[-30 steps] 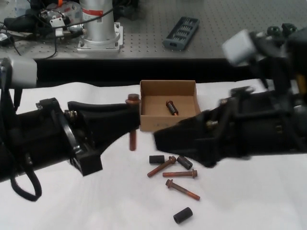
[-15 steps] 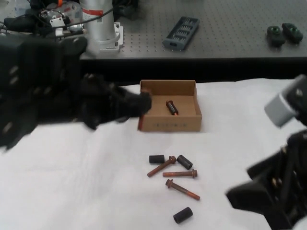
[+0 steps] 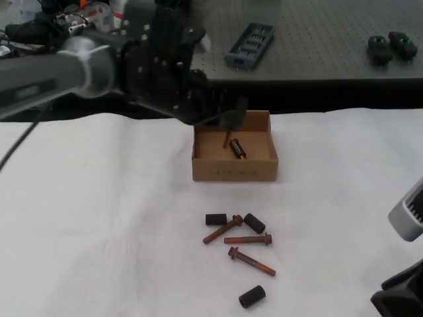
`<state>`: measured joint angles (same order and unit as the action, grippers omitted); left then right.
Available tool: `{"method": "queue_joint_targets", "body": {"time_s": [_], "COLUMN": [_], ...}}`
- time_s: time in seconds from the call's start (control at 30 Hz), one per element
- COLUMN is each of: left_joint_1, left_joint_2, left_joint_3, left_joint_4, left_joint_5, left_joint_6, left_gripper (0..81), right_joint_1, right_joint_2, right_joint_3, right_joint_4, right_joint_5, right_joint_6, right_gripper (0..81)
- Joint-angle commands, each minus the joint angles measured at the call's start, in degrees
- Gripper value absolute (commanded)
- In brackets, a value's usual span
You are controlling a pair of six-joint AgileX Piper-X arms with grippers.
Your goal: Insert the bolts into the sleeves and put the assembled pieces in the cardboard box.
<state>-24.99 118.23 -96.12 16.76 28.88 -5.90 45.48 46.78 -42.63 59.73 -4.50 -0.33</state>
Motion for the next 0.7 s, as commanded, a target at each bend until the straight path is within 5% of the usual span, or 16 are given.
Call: {"method": "queue_joint_targets", "body": {"time_s": [0.0, 0.47, 0.53, 0.67], "left_joint_1": [0.3, 1.78, 1.81, 1.87], "left_joint_2": [3.72, 17.42, 17.42, 17.42], "left_joint_3": [-5.53, -16.77, -16.77, -16.77], "left_joint_4": [0.49, 5.88, 6.18, 6.75], "left_joint_5": [-0.79, -8.02, -8.01, -8.01], "left_joint_6": [1.26, 5.9, 7.74, 5.9], "left_gripper": [0.6, 0.8, 8.4, 38.4], "right_joint_1": [-0.33, -0.33, -0.33, -0.33], "right_joint_2": [-0.54, -0.54, -0.54, -0.54], "right_joint_3": [-0.06, -0.06, -0.06, -0.06], "right_joint_4": [-0.1, -1.12, -1.4, -2.24], "right_joint_5": [0.09, -0.2, -0.2, -0.33], "right_joint_6": [-0.6, -0.16, -0.16, -0.16], "right_gripper": [1.5, 1.7, 1.7, 1.7]}}
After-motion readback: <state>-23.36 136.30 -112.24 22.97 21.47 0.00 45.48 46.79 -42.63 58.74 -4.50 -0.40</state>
